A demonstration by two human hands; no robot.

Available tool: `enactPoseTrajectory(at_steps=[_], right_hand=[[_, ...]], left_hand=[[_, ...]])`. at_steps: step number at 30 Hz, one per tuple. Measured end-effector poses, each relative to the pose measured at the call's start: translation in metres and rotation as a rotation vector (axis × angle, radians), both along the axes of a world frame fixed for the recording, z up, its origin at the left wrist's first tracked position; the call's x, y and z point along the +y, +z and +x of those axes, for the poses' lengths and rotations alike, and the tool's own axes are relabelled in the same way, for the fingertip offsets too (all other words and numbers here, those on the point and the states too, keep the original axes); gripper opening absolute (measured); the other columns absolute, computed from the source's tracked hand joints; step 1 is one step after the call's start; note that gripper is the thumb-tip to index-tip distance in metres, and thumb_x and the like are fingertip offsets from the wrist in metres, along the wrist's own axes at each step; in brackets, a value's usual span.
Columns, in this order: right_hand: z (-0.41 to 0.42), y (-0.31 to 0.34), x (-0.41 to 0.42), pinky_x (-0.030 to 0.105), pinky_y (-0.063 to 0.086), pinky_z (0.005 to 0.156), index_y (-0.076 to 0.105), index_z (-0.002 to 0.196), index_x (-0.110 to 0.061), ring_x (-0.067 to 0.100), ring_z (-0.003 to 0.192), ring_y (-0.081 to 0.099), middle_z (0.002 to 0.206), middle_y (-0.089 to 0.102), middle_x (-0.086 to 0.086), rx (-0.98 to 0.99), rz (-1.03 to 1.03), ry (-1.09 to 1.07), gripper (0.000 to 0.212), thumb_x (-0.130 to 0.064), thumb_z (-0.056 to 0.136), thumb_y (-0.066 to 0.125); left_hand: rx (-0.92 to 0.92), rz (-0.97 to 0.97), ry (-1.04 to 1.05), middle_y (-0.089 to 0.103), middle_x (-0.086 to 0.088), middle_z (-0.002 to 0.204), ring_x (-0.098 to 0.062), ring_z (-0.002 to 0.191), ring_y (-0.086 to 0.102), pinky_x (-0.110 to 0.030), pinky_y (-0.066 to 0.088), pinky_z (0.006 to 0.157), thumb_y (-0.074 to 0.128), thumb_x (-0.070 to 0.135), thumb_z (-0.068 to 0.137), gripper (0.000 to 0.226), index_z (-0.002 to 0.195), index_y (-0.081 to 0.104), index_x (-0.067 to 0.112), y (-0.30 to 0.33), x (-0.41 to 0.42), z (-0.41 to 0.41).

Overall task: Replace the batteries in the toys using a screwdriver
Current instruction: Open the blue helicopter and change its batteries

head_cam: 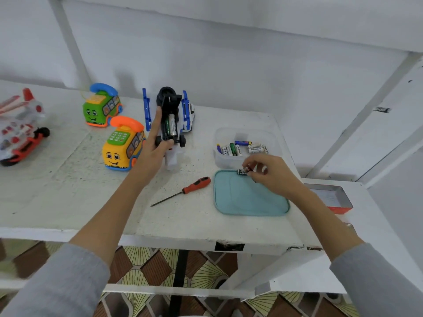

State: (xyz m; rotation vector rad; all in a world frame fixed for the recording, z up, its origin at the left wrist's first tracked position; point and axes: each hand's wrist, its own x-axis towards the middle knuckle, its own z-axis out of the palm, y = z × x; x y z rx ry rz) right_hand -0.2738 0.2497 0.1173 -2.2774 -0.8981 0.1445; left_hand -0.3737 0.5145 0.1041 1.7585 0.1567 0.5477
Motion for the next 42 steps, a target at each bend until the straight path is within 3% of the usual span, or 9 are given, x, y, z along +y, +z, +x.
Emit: enactPoseTrajectory(at_steps=[3,5,10,14,17,23,27,35,42], right_hand=[[-0.004,0.024,0.028,0.023,0.046,0.067,0.063,0.082,-0.02,0.017,0.072,0.056,0.08,0.064,-0.002,0.103,0.177,0.006,0.028,0.006,0.075,0.062],[-0.005,0.037,0.047,0.03,0.05,0.071,0.063,0.082,-0.018,0.021,0.073,0.058,0.081,0.066,0.002,0.153,0.266,0.036,0.026,0.007,0.073,0.064],[-0.009,0.057,0.101,0.025,0.053,0.071,0.06,0.086,-0.013,0.018,0.075,0.062,0.084,0.065,0.008,0.205,0.499,0.064,0.022,0.003,0.075,0.07],[-0.014,0.055,0.137,0.021,0.052,0.069,0.057,0.082,-0.018,0.017,0.073,0.061,0.082,0.064,0.004,0.205,0.624,0.041,0.024,0.001,0.076,0.07],[-0.018,0.048,0.154,0.017,0.05,0.067,0.057,0.083,-0.016,0.014,0.071,0.06,0.08,0.062,0.0,0.182,0.65,0.011,0.022,0.001,0.076,0.07],[-0.018,0.038,0.17,0.013,0.048,0.066,0.055,0.083,-0.018,-0.001,0.065,0.056,0.076,0.06,-0.007,0.137,0.668,-0.024,0.025,0.001,0.076,0.07],[-0.016,0.035,0.176,0.011,0.047,0.067,0.06,0.087,-0.011,-0.003,0.066,0.055,0.078,0.06,-0.004,0.09,0.63,-0.034,0.018,-0.002,0.076,0.071],[-0.01,0.029,0.183,0.006,0.042,0.068,0.069,0.091,-0.002,0.002,0.072,0.052,0.082,0.049,-0.004,-0.116,0.588,0.046,0.016,0.001,0.076,0.07],[-0.006,0.027,0.186,0.011,0.041,0.065,0.069,0.09,0.001,0.014,0.07,0.048,0.083,0.044,0.003,-0.189,0.519,0.137,0.019,0.0,0.072,0.073]], left_hand=[[0.013,0.01,-0.005,0.029,0.039,0.136,0.012,0.115,0.046,-0.015,0.041,0.099,0.04,-0.001,0.098,0.072,0.146,0.012,0.045,0.002,0.0,-0.002],[0.033,0.027,-0.008,0.034,0.05,0.126,0.013,0.099,0.049,-0.022,0.041,0.095,0.04,-0.001,0.098,0.072,0.143,0.013,0.048,0.002,0.0,-0.001],[0.051,0.044,0.013,0.044,0.057,0.11,0.005,0.091,0.048,-0.03,0.043,0.091,0.04,-0.003,0.097,0.073,0.141,0.012,0.048,0.001,0.001,0.0],[0.017,0.009,0.028,0.046,0.027,0.129,0.014,0.078,0.052,-0.016,0.047,0.082,0.039,-0.008,0.095,0.072,0.141,0.014,0.042,0.004,-0.004,-0.001],[-0.007,-0.009,0.03,0.047,0.005,0.124,0.018,0.07,0.049,-0.007,0.042,0.074,0.037,-0.011,0.095,0.07,0.14,0.012,0.037,0.007,-0.006,-0.002],[0.002,-0.022,0.017,0.048,0.007,0.136,0.006,0.059,0.041,-0.011,0.042,0.07,0.039,-0.01,0.094,0.074,0.14,0.013,0.041,0.003,-0.003,0.0],[-0.02,-0.027,0.008,0.038,-0.015,0.149,0.013,0.064,0.046,-0.008,0.041,0.07,0.038,-0.012,0.094,0.072,0.141,0.011,0.036,0.007,-0.004,-0.001],[-0.034,-0.06,-0.033,0.028,0.006,0.154,0.011,0.114,0.048,-0.014,0.044,0.089,0.035,-0.013,0.094,0.075,0.14,0.012,0.041,0.004,-0.002,0.0],[-0.029,-0.078,-0.018,0.029,0.014,0.151,0.012,0.107,0.05,-0.01,0.042,0.087,0.034,-0.013,0.094,0.073,0.141,0.013,0.037,0.005,-0.004,-0.003]])
